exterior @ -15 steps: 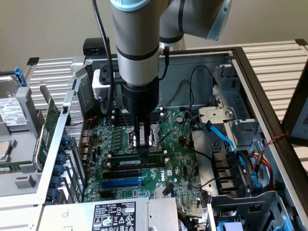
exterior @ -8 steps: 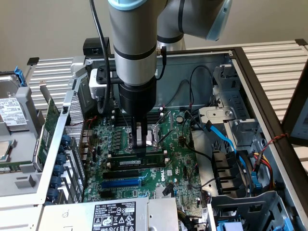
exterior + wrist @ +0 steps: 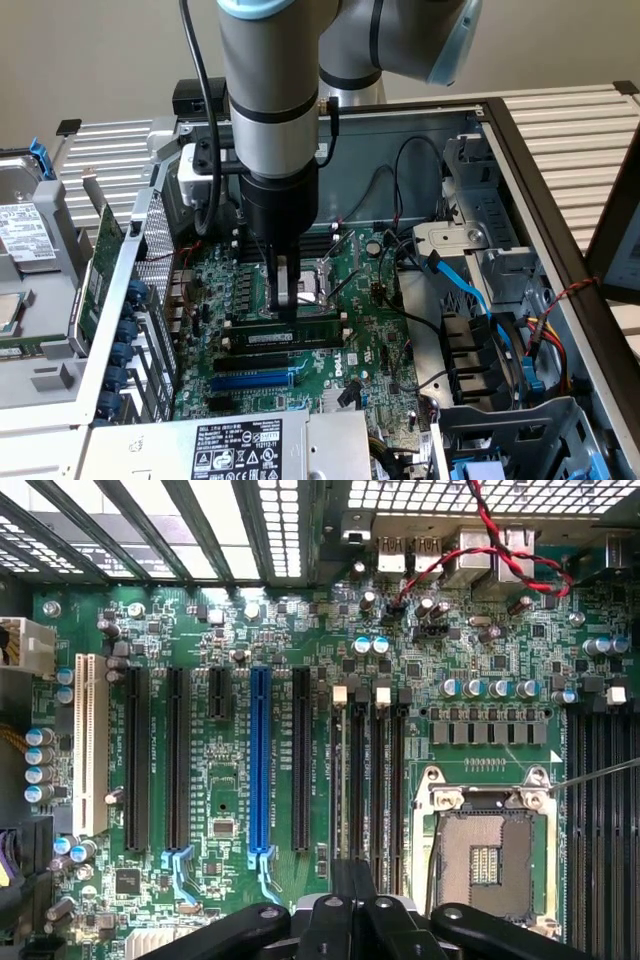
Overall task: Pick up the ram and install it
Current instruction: 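Press down the ram until it locks into place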
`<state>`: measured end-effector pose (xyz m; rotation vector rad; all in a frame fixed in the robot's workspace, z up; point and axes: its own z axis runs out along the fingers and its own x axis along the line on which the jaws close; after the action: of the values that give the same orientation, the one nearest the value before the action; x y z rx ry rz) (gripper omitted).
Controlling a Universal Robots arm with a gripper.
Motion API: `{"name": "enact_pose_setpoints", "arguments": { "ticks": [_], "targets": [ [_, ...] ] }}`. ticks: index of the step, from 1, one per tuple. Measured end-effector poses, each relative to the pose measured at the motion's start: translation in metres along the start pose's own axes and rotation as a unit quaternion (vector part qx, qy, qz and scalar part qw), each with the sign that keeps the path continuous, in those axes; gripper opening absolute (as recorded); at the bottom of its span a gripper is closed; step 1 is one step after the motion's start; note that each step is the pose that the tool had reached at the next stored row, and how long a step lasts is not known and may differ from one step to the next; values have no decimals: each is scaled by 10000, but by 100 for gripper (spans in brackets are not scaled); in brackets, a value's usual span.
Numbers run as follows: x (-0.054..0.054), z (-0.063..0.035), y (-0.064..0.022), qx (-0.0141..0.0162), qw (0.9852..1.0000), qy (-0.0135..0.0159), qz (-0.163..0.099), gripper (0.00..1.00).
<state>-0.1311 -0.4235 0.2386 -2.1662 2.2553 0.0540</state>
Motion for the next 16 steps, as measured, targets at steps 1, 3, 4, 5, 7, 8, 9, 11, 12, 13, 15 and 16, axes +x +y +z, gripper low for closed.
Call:
{"name": "enact_pose_setpoints", "arguments": {
  "ticks": [1, 3, 4, 5, 7, 8, 9, 11, 12, 13, 15, 16],
  "targets": [
    [0, 2, 1, 1, 10000, 25, 0, 11],
    [1, 6, 1, 3, 10000, 57, 0, 11],
    [1, 7, 1, 2, 10000, 59, 0, 11],
    [1, 8, 2, 2, 10000, 60, 0, 11],
    [1, 11, 2, 4, 10000, 59, 1, 11],
    [1, 13, 2, 5, 10000, 59, 1, 11],
    [1, 15, 2, 7, 10000, 59, 1, 11],
    [1, 21, 2, 13, 10000, 58, 1, 11],
    [0, 24, 2, 16, 10000, 58, 1, 11],
    [0, 26, 2, 16, 10000, 58, 1, 11],
    [-3, 31, 2, 18, 10000, 56, 1, 11],
    [-3, 34, 2, 18, 10000, 56, 0, 11]
  ]
}}
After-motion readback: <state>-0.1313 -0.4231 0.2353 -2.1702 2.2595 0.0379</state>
